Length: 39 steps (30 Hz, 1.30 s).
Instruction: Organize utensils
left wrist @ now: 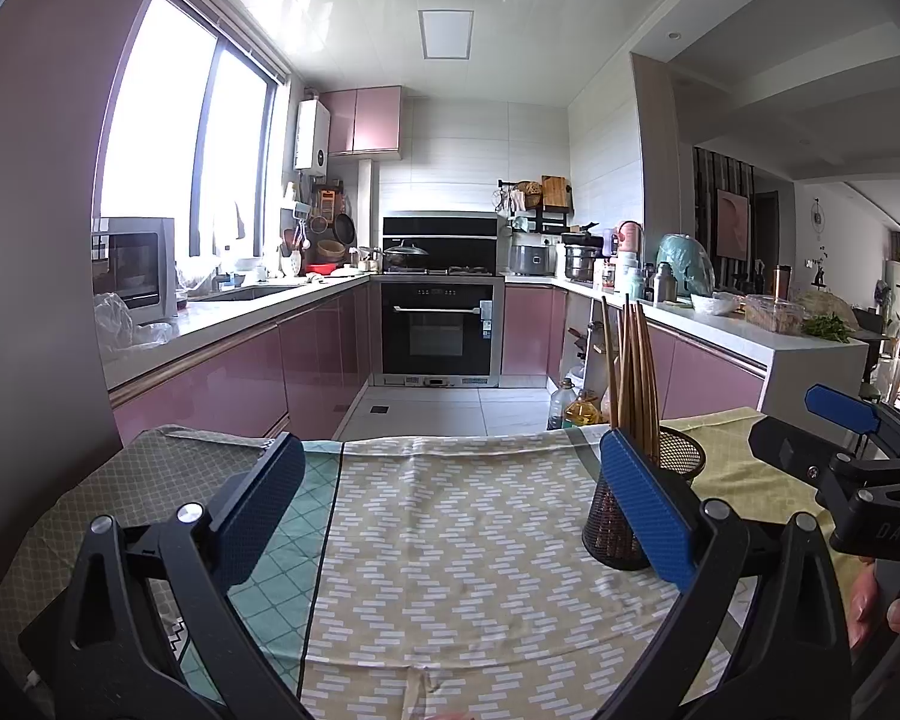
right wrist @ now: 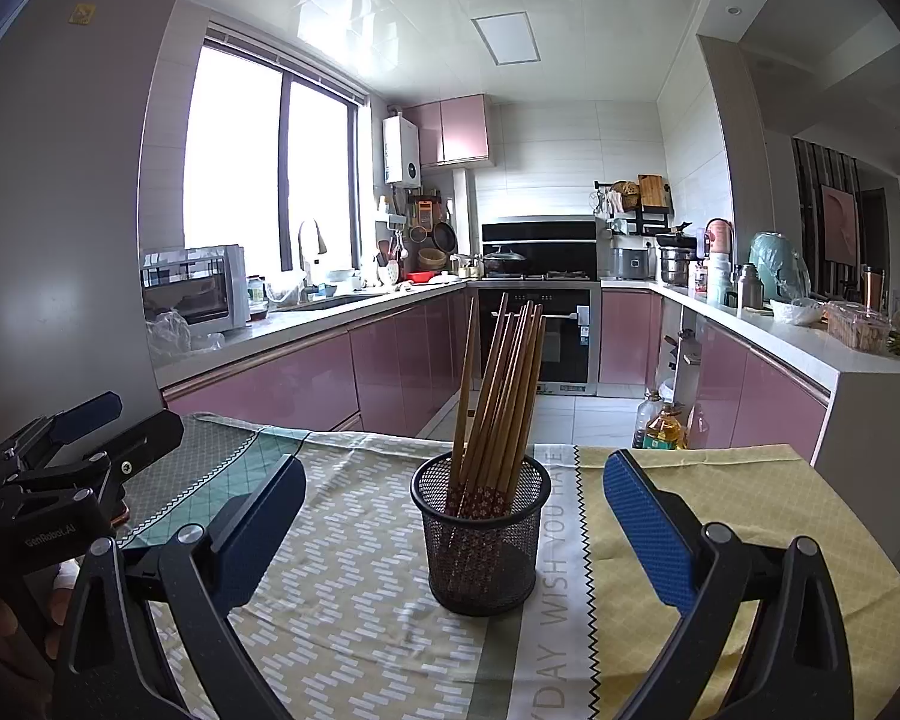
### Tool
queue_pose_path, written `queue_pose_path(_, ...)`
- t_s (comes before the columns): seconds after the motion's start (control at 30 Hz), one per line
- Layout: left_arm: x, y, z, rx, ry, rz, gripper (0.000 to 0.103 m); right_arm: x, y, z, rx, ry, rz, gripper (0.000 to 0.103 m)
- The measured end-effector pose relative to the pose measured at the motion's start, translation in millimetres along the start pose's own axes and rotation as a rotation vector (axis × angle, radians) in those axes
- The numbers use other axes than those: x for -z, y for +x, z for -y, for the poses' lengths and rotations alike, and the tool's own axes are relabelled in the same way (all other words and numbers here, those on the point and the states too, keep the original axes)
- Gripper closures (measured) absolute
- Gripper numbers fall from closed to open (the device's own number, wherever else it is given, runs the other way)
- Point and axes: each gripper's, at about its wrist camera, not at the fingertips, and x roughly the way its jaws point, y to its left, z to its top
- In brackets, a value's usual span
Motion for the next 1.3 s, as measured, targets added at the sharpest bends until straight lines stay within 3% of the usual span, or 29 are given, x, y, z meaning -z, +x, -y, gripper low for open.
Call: queue_pose_path(1.3, 3.4, 0.2, -0.2, -0.005, 0.001, -0.008, 0.006, 2.0, 3.3, 2.1, 0.000, 0.013, -0.006, 0.007)
